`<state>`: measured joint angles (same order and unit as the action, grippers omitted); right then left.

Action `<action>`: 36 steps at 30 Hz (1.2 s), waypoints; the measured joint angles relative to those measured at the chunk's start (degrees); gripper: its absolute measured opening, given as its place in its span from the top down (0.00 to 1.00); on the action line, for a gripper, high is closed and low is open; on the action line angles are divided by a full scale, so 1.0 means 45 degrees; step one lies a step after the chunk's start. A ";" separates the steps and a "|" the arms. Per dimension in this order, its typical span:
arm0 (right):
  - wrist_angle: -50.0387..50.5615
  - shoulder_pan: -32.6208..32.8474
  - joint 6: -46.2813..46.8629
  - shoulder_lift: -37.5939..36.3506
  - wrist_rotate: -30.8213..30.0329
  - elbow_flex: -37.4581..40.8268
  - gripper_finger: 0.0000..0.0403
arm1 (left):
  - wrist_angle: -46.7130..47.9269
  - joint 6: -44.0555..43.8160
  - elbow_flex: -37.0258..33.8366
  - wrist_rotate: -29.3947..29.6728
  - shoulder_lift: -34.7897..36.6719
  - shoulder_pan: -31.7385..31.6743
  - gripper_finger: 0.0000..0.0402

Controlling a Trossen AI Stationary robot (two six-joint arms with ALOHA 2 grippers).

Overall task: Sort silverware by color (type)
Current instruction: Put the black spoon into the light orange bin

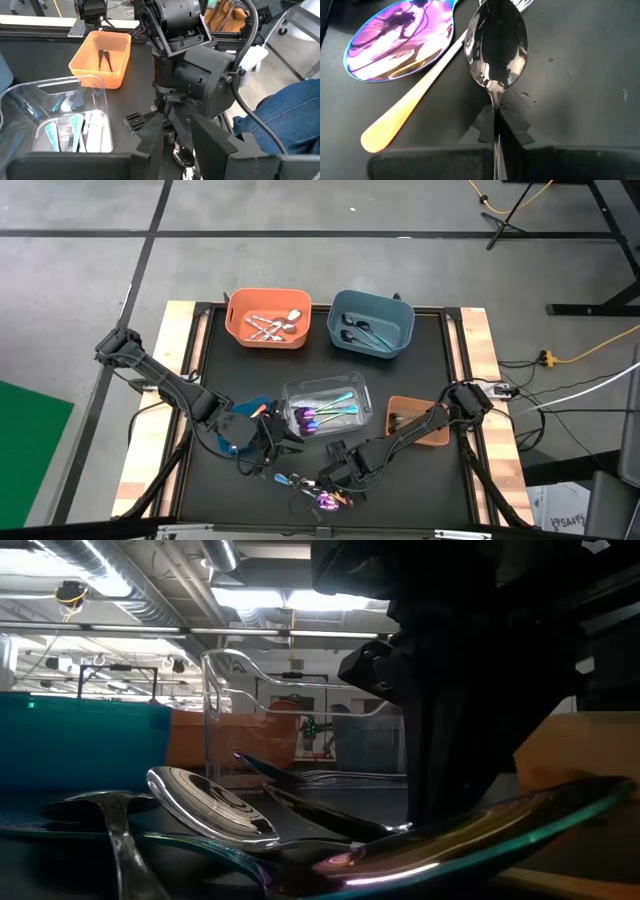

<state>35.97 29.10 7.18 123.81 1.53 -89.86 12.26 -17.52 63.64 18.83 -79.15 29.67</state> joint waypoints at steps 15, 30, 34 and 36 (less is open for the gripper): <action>0.0433 0.0010 -0.0005 -0.0852 -0.0415 -0.0276 1.00 | 0.0092 -0.0005 -0.0010 0.0004 0.0000 0.0000 0.77; 0.4774 0.0397 0.0319 -0.3493 -0.0071 -0.1807 1.00 | 0.0214 -0.0005 -0.0010 0.0023 -0.0203 -0.0005 0.77; 0.5848 0.0676 0.0760 -0.4372 -0.0491 -0.1807 1.00 | 0.0206 0.0003 -0.0010 0.0045 -0.0426 -0.0007 0.77; 0.6355 0.0861 0.0974 -0.4713 -0.0838 -0.1807 1.00 | 0.0267 0.0010 -0.0010 0.0072 -0.0522 -0.0019 0.77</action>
<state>64.56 32.98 11.56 102.60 -2.24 -98.00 13.46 -17.47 63.59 19.16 -81.51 29.58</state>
